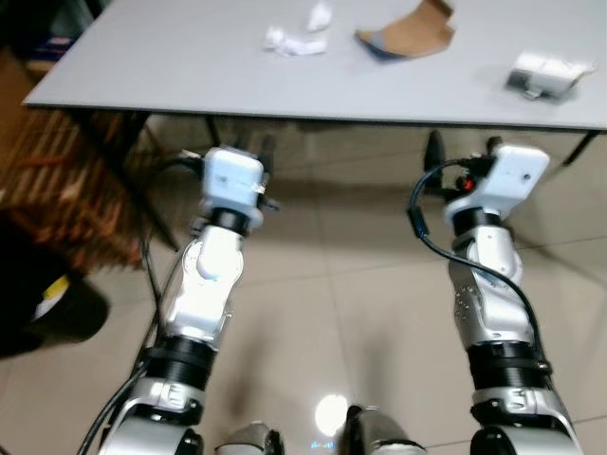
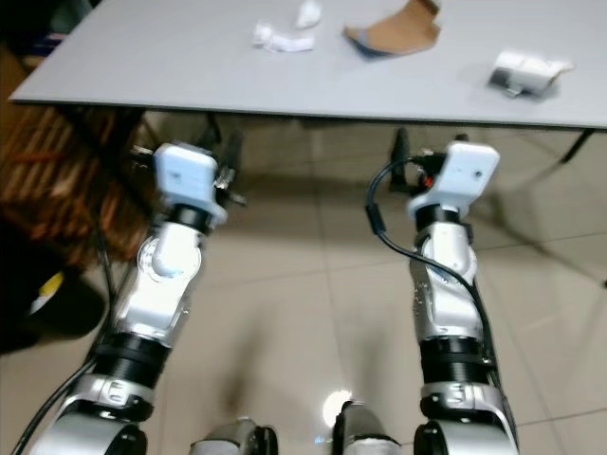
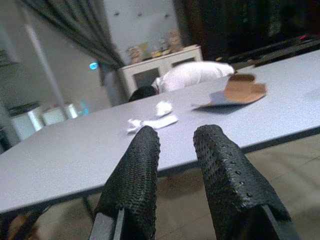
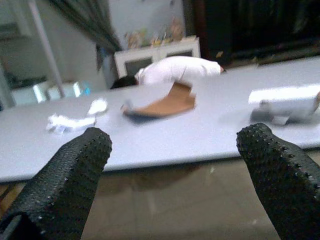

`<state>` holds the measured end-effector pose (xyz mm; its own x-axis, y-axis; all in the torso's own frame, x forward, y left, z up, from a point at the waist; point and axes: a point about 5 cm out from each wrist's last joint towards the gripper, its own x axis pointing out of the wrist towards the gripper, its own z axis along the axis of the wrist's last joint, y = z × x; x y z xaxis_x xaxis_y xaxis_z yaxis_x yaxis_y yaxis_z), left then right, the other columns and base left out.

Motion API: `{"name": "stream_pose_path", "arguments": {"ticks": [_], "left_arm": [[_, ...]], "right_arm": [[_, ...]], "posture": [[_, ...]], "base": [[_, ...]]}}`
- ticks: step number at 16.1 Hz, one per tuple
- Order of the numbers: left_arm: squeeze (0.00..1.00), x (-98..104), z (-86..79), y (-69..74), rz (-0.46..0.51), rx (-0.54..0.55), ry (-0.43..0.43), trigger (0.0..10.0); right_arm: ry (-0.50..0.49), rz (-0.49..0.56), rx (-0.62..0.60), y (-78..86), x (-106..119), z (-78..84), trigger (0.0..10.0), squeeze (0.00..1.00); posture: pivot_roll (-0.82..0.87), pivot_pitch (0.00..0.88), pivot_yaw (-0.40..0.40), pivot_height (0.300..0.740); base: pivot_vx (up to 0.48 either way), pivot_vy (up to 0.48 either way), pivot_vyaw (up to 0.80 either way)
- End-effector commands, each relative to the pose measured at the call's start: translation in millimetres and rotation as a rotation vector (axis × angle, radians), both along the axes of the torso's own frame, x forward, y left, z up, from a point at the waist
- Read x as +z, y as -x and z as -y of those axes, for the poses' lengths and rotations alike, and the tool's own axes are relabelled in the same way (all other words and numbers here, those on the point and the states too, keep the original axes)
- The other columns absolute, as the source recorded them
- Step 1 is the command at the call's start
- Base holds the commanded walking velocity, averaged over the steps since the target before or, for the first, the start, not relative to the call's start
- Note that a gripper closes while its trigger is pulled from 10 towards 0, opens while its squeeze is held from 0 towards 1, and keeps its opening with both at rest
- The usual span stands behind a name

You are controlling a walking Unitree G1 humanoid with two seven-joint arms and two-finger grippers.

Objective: Picking trash to rubbish bin

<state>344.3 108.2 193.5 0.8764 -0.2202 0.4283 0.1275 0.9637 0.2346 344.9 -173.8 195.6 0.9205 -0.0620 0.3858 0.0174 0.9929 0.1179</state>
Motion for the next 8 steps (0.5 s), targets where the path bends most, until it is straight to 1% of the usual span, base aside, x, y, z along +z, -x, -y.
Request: {"name": "stream_pose_path", "arguments": {"ticks": [1,3,8], "left_arm": [[0.00,4.2,-8.7,0.8,0.012,0.018,-0.009,10.0],[0.00,5.1,-7.3,0.9,0.009,0.015,-0.009,10.0],[0.00,5.2,-5.1,2.3,0.001,0.005,-0.012,10.0]], "right_arm": [[-0.004,0.005,0.022,1.4,2.1,-7.9,10.0,0.00],[-0.008,0.001,0.034,2.1,2.6,-11.2,10.0,0.00],[-0.007,-0.008,0.048,3.5,3.1,-13.7,10.0,0.00]], "posture": [[-0.03,0.181,0.063,0.740],[-0.03,0.175,0.063,0.740],[-0.03,0.169,0.063,0.740]], "base": [[0.412,0.000,0.00],[0.411,0.000,0.00],[0.413,0.000,0.00]]}}
